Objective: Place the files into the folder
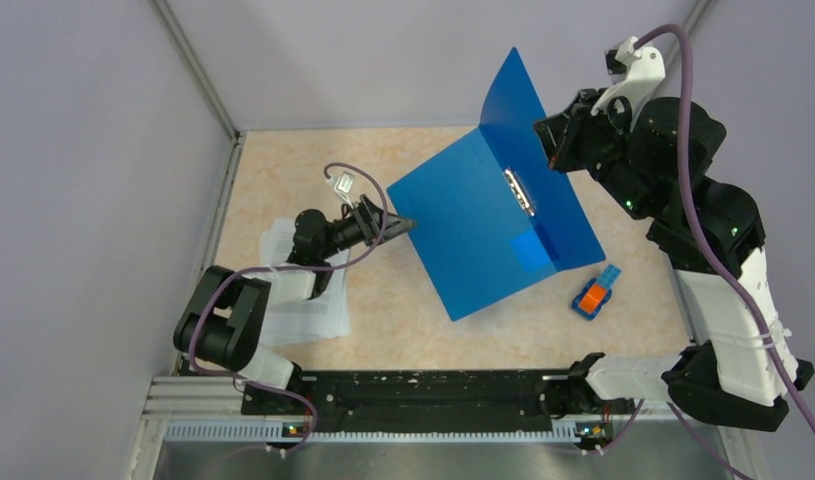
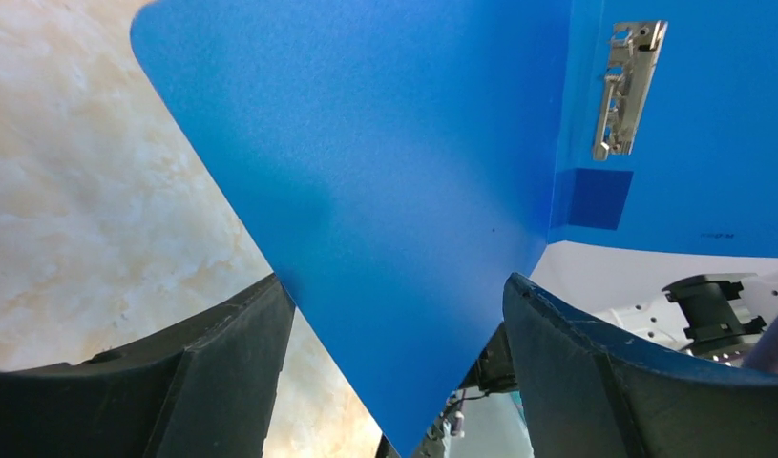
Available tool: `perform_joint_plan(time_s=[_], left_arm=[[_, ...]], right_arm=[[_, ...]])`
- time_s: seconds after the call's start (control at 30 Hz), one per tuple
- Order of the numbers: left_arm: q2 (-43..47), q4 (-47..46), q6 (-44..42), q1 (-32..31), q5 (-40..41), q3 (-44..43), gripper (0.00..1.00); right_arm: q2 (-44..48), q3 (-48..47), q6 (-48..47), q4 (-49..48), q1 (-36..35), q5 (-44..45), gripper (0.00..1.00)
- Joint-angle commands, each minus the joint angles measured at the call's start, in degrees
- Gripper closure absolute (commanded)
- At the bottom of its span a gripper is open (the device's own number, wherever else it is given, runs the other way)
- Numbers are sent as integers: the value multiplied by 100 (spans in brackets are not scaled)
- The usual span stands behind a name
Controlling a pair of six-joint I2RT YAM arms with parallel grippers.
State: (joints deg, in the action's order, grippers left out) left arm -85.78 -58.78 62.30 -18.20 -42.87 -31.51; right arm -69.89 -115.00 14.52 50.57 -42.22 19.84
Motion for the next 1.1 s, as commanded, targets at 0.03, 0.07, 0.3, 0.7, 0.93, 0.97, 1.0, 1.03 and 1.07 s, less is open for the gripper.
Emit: perform_joint_plan(time_s=[0.03,0.07,0.3,0.7,0.93,0.97,1.0,1.03,1.07], left_arm=[[-331,-1271,496,-129,68,95,18],[-376,-1330,544,-147,63,85,19],[-608,-1595,730,-354,89,-39,25],[384,354,419,-344,59,-253,91],[1516,8599,-3086,-300,2692,-2682,100],[1496,9080,-3284,-285,2887,-2939,100],[1480,9436,-3471,-277,2967,-3131,100],[1461,9694,-3596,-275,3003,-3294,100],[1438,9897,-3684,-273,3028,-3416,100]], right_arm=[[-2,-480,-10,-352,-32,140,100],[-7,-507,-19,-344,-30,143,100],[-21,-506,-5,-354,-32,278,100],[238,702,140,-599,-32,737,100],[640,2569,874,-740,-30,458,100],[692,2860,1004,-784,-30,427,99],[734,3121,1110,-811,-26,422,96],[772,3327,1215,-826,-17,431,91],[790,3497,1300,-831,4,425,86]])
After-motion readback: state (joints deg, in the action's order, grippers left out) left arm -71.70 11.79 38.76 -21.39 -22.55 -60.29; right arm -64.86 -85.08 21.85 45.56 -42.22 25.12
